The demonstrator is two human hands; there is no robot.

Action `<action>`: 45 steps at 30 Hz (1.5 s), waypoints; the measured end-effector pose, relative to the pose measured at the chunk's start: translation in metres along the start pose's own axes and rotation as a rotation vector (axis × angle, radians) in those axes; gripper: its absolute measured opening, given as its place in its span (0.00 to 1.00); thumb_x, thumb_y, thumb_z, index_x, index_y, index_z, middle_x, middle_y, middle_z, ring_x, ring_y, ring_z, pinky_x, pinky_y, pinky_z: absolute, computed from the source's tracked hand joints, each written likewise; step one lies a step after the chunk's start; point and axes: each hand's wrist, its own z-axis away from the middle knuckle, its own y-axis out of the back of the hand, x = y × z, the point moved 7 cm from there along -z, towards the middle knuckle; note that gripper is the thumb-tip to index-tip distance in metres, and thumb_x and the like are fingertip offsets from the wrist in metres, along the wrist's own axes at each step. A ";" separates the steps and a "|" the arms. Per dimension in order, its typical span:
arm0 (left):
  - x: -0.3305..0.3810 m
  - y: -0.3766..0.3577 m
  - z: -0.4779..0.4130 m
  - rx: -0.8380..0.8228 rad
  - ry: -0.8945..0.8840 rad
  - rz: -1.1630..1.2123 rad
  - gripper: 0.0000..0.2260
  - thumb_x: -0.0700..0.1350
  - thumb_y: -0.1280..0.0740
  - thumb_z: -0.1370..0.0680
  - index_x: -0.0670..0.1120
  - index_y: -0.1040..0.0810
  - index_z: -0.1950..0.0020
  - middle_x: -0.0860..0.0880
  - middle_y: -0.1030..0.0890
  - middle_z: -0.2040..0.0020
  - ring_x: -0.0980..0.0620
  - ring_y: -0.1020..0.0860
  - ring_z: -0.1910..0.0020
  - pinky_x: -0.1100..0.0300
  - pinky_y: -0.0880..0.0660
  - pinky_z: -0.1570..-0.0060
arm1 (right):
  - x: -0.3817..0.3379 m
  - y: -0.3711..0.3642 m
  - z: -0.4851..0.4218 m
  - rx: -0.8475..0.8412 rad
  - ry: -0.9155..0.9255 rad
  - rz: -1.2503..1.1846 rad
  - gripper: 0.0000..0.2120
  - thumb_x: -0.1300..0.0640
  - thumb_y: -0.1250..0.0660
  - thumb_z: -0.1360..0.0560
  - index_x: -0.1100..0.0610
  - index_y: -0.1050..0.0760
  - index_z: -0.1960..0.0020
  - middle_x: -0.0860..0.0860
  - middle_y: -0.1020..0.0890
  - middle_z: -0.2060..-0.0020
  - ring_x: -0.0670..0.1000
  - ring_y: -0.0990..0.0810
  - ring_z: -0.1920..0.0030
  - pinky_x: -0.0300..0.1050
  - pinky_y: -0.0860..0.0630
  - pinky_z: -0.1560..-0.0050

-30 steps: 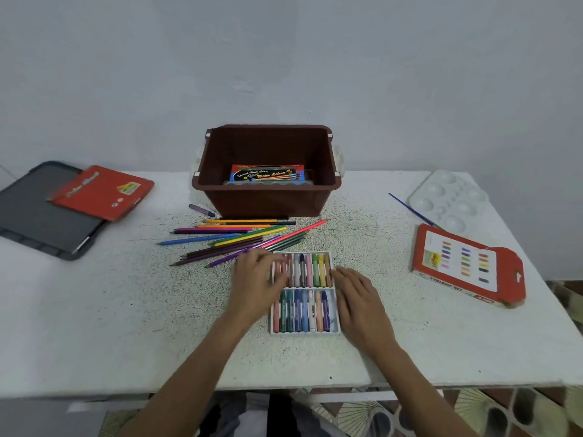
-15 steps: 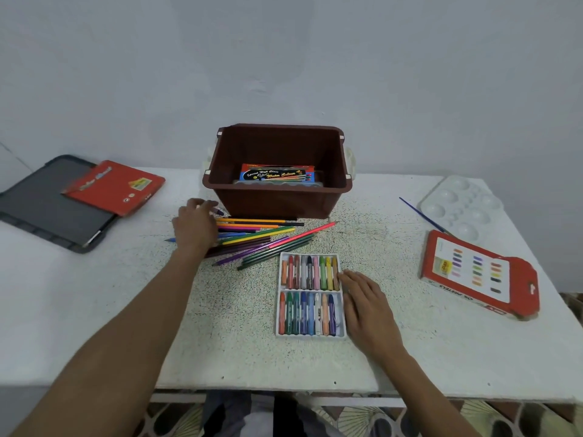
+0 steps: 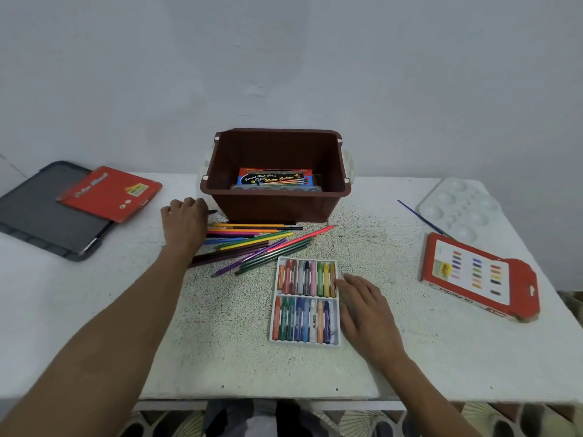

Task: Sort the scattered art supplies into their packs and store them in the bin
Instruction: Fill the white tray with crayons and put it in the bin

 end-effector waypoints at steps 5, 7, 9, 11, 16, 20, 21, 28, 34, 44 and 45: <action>-0.013 0.019 0.033 0.133 0.165 0.393 0.05 0.43 0.36 0.20 0.45 0.21 0.47 0.44 0.16 0.52 0.39 0.20 0.52 0.45 0.28 0.50 | -0.001 -0.001 0.001 0.010 0.003 0.009 0.20 0.51 0.45 0.19 0.53 0.29 0.29 0.51 0.26 0.32 0.53 0.31 0.31 0.48 0.35 0.31; -0.008 0.028 0.054 0.149 0.175 0.553 0.06 0.44 0.35 0.19 0.44 0.22 0.44 0.45 0.16 0.51 0.43 0.18 0.54 0.49 0.24 0.52 | 0.001 -0.003 0.001 0.003 -0.004 0.014 0.20 0.51 0.45 0.18 0.51 0.30 0.28 0.51 0.27 0.31 0.53 0.32 0.30 0.50 0.34 0.31; 0.009 0.037 0.074 0.115 0.152 0.750 0.10 0.43 0.35 0.19 0.44 0.24 0.39 0.46 0.16 0.51 0.48 0.17 0.55 0.56 0.23 0.53 | 0.001 -0.005 0.001 -0.003 -0.005 0.021 0.20 0.51 0.45 0.18 0.50 0.31 0.27 0.51 0.27 0.30 0.54 0.32 0.30 0.51 0.33 0.32; 0.032 0.046 0.094 0.042 0.089 0.930 0.13 0.42 0.35 0.19 0.47 0.26 0.34 0.50 0.16 0.55 0.55 0.18 0.58 0.64 0.23 0.56 | 0.001 -0.005 0.001 -0.005 -0.006 0.023 0.20 0.52 0.43 0.18 0.50 0.32 0.26 0.51 0.27 0.30 0.54 0.31 0.30 0.51 0.33 0.33; 0.099 0.058 0.134 -0.235 -0.069 1.095 0.15 0.41 0.33 0.20 0.51 0.26 0.34 0.56 0.17 0.60 0.62 0.18 0.62 0.72 0.23 0.60 | 0.001 -0.005 0.001 -0.015 -0.022 0.018 0.20 0.51 0.43 0.18 0.50 0.31 0.27 0.52 0.26 0.30 0.55 0.31 0.30 0.53 0.31 0.33; 0.143 0.051 0.163 -0.504 -0.113 1.164 0.15 0.46 0.31 0.22 0.60 0.26 0.37 0.57 0.16 0.56 0.66 0.19 0.57 0.75 0.25 0.59 | 0.000 -0.005 0.001 -0.019 -0.028 0.007 0.20 0.50 0.44 0.18 0.50 0.31 0.27 0.52 0.27 0.30 0.55 0.31 0.30 0.53 0.31 0.34; 0.151 0.049 0.169 -0.530 -0.140 1.165 0.16 0.47 0.30 0.22 0.60 0.26 0.37 0.57 0.16 0.55 0.66 0.19 0.56 0.75 0.25 0.58 | 0.000 -0.005 0.000 -0.020 -0.029 0.008 0.20 0.50 0.45 0.18 0.50 0.32 0.27 0.52 0.27 0.30 0.55 0.31 0.30 0.53 0.31 0.34; 0.184 0.037 0.190 -0.552 -0.275 0.989 0.16 0.51 0.31 0.22 0.60 0.27 0.35 0.59 0.18 0.55 0.63 0.22 0.54 0.60 0.27 0.44 | 0.002 -0.009 0.001 -0.027 -0.026 0.019 0.20 0.51 0.43 0.18 0.51 0.31 0.27 0.53 0.28 0.30 0.56 0.31 0.30 0.56 0.30 0.35; 0.191 0.035 0.191 -0.516 -0.265 0.894 0.18 0.52 0.32 0.21 0.58 0.28 0.31 0.63 0.29 0.49 0.57 0.31 0.40 0.56 0.35 0.38 | 0.002 -0.009 0.001 -0.047 -0.035 0.022 0.20 0.50 0.46 0.17 0.51 0.33 0.26 0.53 0.28 0.29 0.56 0.33 0.29 0.56 0.31 0.34; 0.194 0.029 0.198 -0.350 -0.373 0.672 0.22 0.64 0.36 0.24 0.56 0.24 0.33 0.57 0.29 0.40 0.57 0.35 0.38 0.61 0.44 0.38 | 0.001 -0.007 0.001 -0.069 -0.045 0.020 0.24 0.45 0.53 0.17 0.51 0.33 0.26 0.53 0.29 0.29 0.56 0.32 0.29 0.56 0.30 0.34; 0.193 0.028 0.199 -0.333 -0.379 0.650 0.24 0.65 0.37 0.25 0.57 0.24 0.33 0.57 0.30 0.40 0.56 0.36 0.38 0.61 0.45 0.39 | 0.001 -0.007 0.001 -0.071 -0.048 0.021 0.24 0.45 0.53 0.17 0.51 0.33 0.26 0.53 0.29 0.29 0.56 0.32 0.29 0.56 0.30 0.34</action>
